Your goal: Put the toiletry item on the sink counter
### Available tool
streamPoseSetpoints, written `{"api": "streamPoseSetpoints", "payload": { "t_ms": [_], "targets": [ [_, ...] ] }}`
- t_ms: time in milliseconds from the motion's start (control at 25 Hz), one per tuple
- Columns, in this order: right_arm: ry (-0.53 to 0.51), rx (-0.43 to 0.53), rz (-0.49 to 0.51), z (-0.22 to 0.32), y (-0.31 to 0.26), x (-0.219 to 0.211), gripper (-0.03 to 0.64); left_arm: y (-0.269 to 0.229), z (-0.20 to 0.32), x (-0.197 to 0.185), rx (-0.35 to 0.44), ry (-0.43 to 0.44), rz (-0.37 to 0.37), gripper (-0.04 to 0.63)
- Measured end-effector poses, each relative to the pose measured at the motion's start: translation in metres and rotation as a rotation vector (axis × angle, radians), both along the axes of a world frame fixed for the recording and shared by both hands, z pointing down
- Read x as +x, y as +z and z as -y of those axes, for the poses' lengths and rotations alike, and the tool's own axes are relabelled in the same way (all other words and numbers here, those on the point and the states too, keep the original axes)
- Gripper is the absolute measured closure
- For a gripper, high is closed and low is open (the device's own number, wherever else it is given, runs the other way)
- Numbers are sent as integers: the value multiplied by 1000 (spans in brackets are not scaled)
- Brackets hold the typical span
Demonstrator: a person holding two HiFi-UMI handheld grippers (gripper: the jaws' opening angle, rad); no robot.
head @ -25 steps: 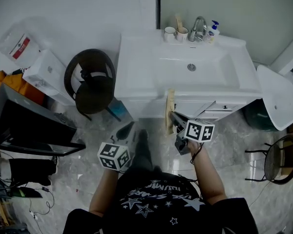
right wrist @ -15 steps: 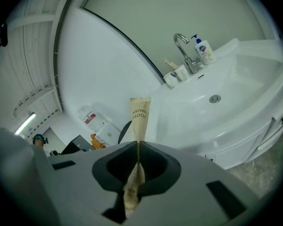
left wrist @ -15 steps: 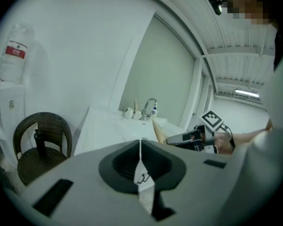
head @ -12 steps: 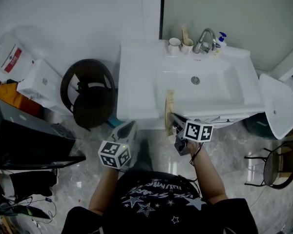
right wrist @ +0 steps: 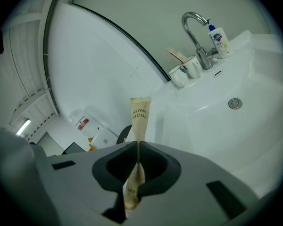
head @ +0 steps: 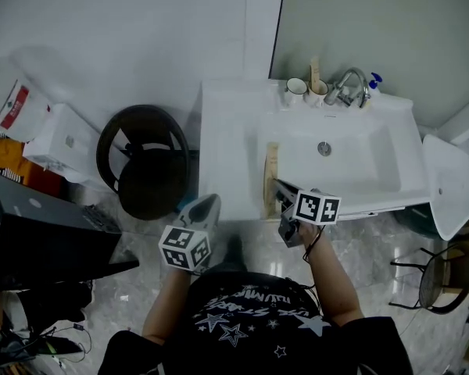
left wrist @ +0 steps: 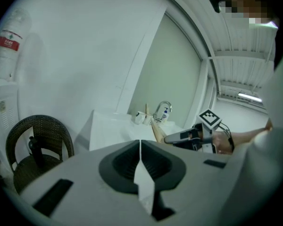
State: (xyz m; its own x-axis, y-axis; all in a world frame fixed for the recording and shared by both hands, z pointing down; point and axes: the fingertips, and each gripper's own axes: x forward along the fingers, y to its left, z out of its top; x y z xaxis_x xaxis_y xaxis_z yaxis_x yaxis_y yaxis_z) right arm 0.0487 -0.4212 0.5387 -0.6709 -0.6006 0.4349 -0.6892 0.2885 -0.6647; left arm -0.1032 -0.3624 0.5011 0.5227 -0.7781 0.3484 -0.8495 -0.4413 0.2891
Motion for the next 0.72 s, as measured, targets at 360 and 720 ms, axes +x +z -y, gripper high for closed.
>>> {"api": "streamPoseSetpoints", "payload": {
  "t_ms": [360, 720],
  "targets": [
    [-1, -45, -15, 56, 15, -27, 591, 10, 58, -18, -29, 9, -10, 575],
    [6, -102, -38, 90, 43, -48, 591, 25, 92, -22, -59, 46, -16, 575]
  ]
}}
